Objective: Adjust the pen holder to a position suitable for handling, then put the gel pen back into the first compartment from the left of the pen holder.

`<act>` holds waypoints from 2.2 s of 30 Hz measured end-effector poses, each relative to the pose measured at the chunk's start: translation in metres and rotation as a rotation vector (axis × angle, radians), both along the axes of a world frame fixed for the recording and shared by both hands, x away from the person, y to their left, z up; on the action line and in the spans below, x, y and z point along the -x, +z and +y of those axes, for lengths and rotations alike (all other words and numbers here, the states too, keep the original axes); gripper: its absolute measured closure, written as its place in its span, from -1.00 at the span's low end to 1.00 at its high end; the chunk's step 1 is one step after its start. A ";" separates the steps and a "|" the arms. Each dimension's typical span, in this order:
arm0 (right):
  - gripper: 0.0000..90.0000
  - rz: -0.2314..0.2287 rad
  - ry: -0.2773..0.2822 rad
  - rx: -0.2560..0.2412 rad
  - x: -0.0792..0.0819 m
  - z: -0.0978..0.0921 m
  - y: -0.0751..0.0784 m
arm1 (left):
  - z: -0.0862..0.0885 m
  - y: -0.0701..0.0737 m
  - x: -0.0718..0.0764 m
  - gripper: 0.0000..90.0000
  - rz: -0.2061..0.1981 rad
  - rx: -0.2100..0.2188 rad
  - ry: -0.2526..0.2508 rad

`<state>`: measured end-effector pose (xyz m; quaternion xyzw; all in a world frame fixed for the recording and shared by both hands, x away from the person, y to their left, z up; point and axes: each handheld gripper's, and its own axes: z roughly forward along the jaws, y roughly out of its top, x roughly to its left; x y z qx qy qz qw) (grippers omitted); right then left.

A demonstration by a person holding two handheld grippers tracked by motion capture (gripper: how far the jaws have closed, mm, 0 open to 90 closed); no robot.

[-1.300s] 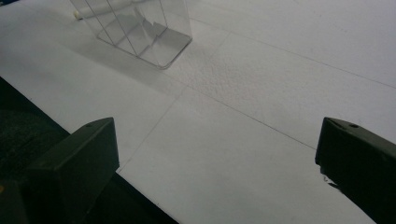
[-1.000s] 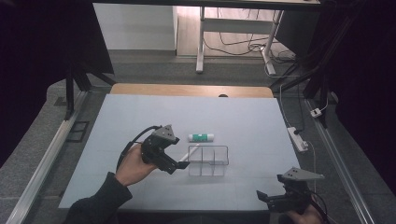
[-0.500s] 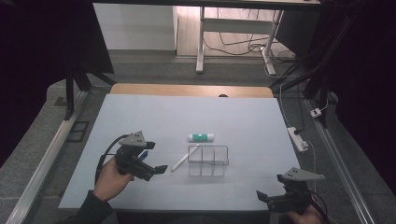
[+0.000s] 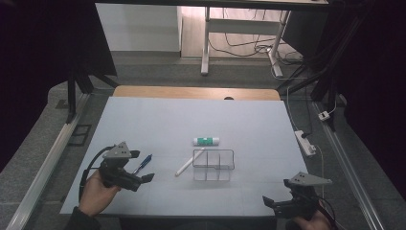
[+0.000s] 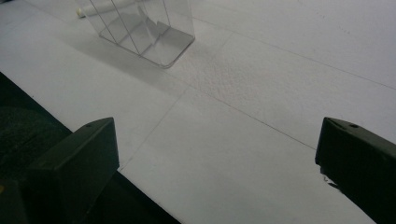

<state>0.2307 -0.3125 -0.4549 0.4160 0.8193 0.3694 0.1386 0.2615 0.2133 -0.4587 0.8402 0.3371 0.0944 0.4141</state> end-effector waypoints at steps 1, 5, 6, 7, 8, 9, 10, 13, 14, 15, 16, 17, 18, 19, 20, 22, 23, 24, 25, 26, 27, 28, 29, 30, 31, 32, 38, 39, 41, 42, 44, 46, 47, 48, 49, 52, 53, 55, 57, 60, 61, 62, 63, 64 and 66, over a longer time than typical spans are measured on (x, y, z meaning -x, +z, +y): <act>-1.00 0.000 0.000 0.003 0.000 0.000 0.000 | 0.001 -0.001 0.000 -1.00 -0.001 -0.006 0.005; -1.00 -0.001 0.000 0.002 0.001 0.000 0.000 | 0.007 -0.004 -0.002 -1.00 0.009 0.007 0.039; -1.00 0.000 -0.001 0.001 0.000 0.000 0.000 | 0.009 -0.004 -0.003 -1.00 0.005 0.011 0.048; -1.00 -0.001 0.000 0.000 0.000 0.000 0.000 | 0.011 -0.005 -0.003 -1.00 0.009 0.016 0.069; -1.00 -0.002 0.002 0.002 0.000 0.000 0.000 | 0.013 -0.006 -0.004 -1.00 0.016 0.017 0.080; -1.00 -0.001 0.002 0.006 0.000 0.001 0.000 | 0.016 -0.007 -0.005 -1.00 0.025 0.019 0.089; -1.00 0.001 0.002 0.007 0.000 0.001 0.000 | 0.018 -0.008 -0.006 -1.00 0.035 0.018 0.101; -1.00 0.000 0.000 0.005 0.000 0.001 0.000 | 0.023 -0.010 -0.008 -1.00 0.052 0.008 0.132; -1.00 0.000 0.001 0.005 0.000 0.001 0.000 | 0.024 -0.011 -0.009 -1.00 0.056 0.001 0.146; -1.00 0.000 0.000 0.004 0.000 0.001 0.000 | 0.025 -0.012 -0.009 -1.00 0.060 -0.008 0.159; -1.00 0.000 0.001 0.006 0.000 0.001 0.000 | 0.026 -0.013 -0.009 -1.00 0.062 -0.017 0.165; -1.00 0.000 0.004 0.007 0.000 0.001 0.000 | 0.027 -0.014 -0.010 -1.00 0.066 -0.026 0.173; -1.00 0.000 0.005 0.008 0.000 0.001 0.000 | 0.027 -0.015 -0.010 -1.00 0.072 -0.032 0.183; -1.00 0.001 0.004 0.007 0.000 0.001 0.000 | 0.027 -0.017 -0.011 -1.00 0.077 -0.039 0.190; -1.00 0.001 0.005 0.008 0.000 0.001 0.000 | 0.027 -0.019 -0.012 -1.00 0.078 -0.057 0.193; -1.00 0.001 0.003 0.009 0.000 0.001 0.000 | 0.026 -0.022 -0.013 -1.00 0.084 -0.089 0.210; -1.00 0.001 0.002 0.008 0.000 0.001 0.000 | 0.026 -0.023 -0.014 -1.00 0.090 -0.100 0.212; -1.00 0.002 0.004 0.007 0.000 0.001 0.000 | 0.026 -0.025 -0.014 -1.00 0.094 -0.107 0.209; -1.00 0.001 0.005 0.008 0.000 0.001 0.000 | 0.025 -0.026 -0.015 -1.00 0.101 -0.108 0.212; -1.00 0.001 0.005 0.008 0.000 0.001 0.000 | 0.026 -0.028 -0.016 -1.00 0.109 -0.111 0.210; -1.00 0.001 0.005 0.010 0.000 0.002 0.000 | 0.025 -0.029 -0.017 -1.00 0.121 -0.116 0.210; -1.00 0.002 0.005 0.010 0.000 0.002 0.000 | 0.025 -0.031 -0.019 -1.00 0.130 -0.128 0.208; -1.00 0.002 0.005 0.010 0.000 0.002 0.000 | 0.024 -0.033 -0.019 -1.00 0.137 -0.142 0.208; -1.00 0.002 0.006 0.011 0.000 0.002 0.000 | 0.023 -0.035 -0.020 -1.00 0.143 -0.161 0.204; -1.00 0.002 0.006 0.012 0.000 0.002 0.000 | 0.022 -0.037 -0.021 -1.00 0.153 -0.180 0.204; -1.00 0.002 0.006 0.012 0.000 0.002 0.000 | 0.021 -0.039 -0.023 -1.00 0.162 -0.195 0.201; -1.00 0.003 0.006 0.016 0.000 0.002 0.000 | 0.019 -0.050 -0.031 -1.00 0.218 -0.250 0.207; -1.00 0.003 0.007 0.017 0.000 0.002 0.000 | 0.019 -0.052 -0.032 -1.00 0.233 -0.253 0.212; -1.00 0.004 0.007 0.017 0.000 0.002 0.000 | 0.019 -0.055 -0.034 -1.00 0.262 -0.265 0.220; -1.00 0.004 0.008 0.017 0.000 0.002 0.000 | 0.019 -0.057 -0.035 -1.00 0.274 -0.270 0.224; -1.00 0.005 0.008 0.019 0.000 0.002 0.000 | 0.019 -0.058 -0.036 -1.00 0.288 -0.276 0.230; -1.00 0.003 0.009 0.021 0.000 0.002 -0.001 | 0.019 -0.060 -0.037 -0.99 0.303 -0.291 0.238; -1.00 0.004 0.009 0.021 0.000 0.003 -0.001 | 0.018 -0.061 -0.037 -0.97 0.310 -0.301 0.242; -1.00 0.005 0.008 0.021 0.000 0.002 -0.001 | 0.018 -0.062 -0.037 -0.95 0.317 -0.314 0.248; -1.00 0.005 0.008 0.020 0.000 0.002 0.000 | 0.017 -0.063 -0.037 -0.93 0.323 -0.335 0.250; -1.00 0.004 0.009 0.020 0.000 0.002 -0.001 | 0.015 -0.066 -0.037 -0.72 0.343 -0.376 0.255; -1.00 0.004 0.009 0.021 0.000 0.002 -0.001 | 0.015 -0.065 -0.037 -0.64 0.340 -0.380 0.258; -1.00 0.004 0.009 0.021 0.000 0.002 -0.001 | 0.016 -0.062 -0.036 -0.41 0.335 -0.377 0.261; -1.00 0.005 0.008 0.021 0.000 0.002 -0.001 | 0.018 -0.061 -0.034 -0.15 0.334 -0.375 0.268; -1.00 0.005 0.008 0.021 0.000 0.002 -0.001 | 0.016 -0.059 -0.032 0.12 0.331 -0.387 0.253; -1.00 0.004 0.009 0.022 0.000 0.003 -0.001 | 0.015 -0.058 -0.031 0.21 0.327 -0.392 0.242; -1.00 0.004 0.009 0.022 0.000 0.003 -0.001 | 0.013 -0.058 -0.031 0.33 0.324 -0.399 0.228; -1.00 0.004 0.009 0.022 0.000 0.003 -0.001 | 0.011 -0.057 -0.030 0.42 0.322 -0.404 0.219; -1.00 0.005 0.009 0.022 0.000 0.003 -0.001 | 0.010 -0.057 -0.030 0.51 0.324 -0.407 0.209; -1.00 0.005 0.009 0.022 0.000 0.002 -0.001 | 0.010 -0.057 -0.030 0.73 0.332 -0.406 0.205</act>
